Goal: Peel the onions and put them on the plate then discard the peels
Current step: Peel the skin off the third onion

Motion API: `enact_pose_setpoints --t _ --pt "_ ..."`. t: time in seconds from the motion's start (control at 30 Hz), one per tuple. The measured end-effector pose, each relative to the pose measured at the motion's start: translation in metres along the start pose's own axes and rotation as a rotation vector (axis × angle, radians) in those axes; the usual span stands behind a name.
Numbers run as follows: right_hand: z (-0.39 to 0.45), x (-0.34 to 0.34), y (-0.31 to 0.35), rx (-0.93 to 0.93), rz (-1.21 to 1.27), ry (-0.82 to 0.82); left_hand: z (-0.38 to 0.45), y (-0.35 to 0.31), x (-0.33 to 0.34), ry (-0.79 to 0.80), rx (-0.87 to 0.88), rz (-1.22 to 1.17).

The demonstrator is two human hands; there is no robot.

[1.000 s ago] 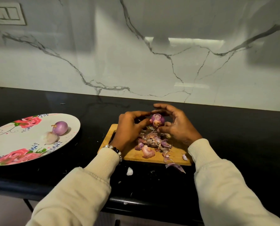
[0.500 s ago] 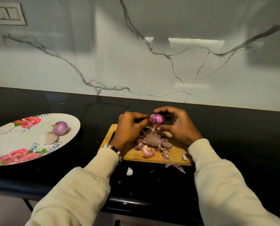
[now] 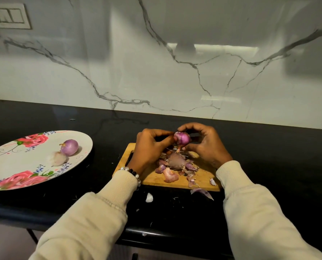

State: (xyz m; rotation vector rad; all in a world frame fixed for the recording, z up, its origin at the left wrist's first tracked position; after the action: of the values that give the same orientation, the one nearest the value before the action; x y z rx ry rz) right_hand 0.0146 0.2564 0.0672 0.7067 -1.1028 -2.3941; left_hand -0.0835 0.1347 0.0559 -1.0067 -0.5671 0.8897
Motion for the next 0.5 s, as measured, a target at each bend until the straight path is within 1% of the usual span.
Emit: enact_pose_setpoints --t 0.13,0.23,0.37,0.5 --pt "-0.0011 0.0029 -0.0001 -0.009 0.025 0.017 0.0006 0.0053 -0.0004 -0.012 -0.018 -0.031" --pt "-0.0016 0.0048 0.0017 -0.009 0.095 0.054 0.0026 0.0067 -0.0029 -0.025 -0.024 -0.035" --pt "-0.0027 0.0073 0.0026 0.032 0.183 0.087 0.0037 0.0087 -0.0035 -0.038 -0.046 -0.058" --pt "-0.0029 0.0093 -0.0018 0.080 0.235 0.084 0.0038 0.0080 -0.0041 -0.044 -0.045 -0.058"
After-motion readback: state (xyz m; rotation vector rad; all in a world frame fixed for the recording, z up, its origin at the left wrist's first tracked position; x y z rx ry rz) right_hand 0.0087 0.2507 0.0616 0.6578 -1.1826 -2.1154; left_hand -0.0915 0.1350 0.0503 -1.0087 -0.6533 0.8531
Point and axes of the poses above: each hand's wrist, its own z-axis towards the middle knuckle, its own x-axis out of the palm, y = z × x, the point moved 10 cm from there along z, towards the middle knuckle, and after that the axes turned 13 degrees about -y, right-handed, at the moved point
